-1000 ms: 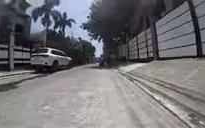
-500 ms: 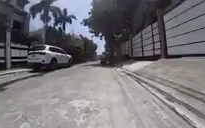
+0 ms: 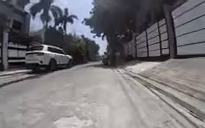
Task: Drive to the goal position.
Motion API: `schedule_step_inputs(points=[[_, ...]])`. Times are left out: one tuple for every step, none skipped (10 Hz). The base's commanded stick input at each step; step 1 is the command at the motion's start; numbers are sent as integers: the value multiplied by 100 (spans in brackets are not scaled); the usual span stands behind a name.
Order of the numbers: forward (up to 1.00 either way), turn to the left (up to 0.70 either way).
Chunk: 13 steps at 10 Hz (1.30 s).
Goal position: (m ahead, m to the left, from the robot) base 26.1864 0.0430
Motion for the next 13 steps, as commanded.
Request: schedule_step_inputs(points=[[100,1],[100,1],[100,1],[100,1],[100,1],[100,1],[100,1],[100,1],[100,1],[100,1],[100,1],[100,1],[100,1]])
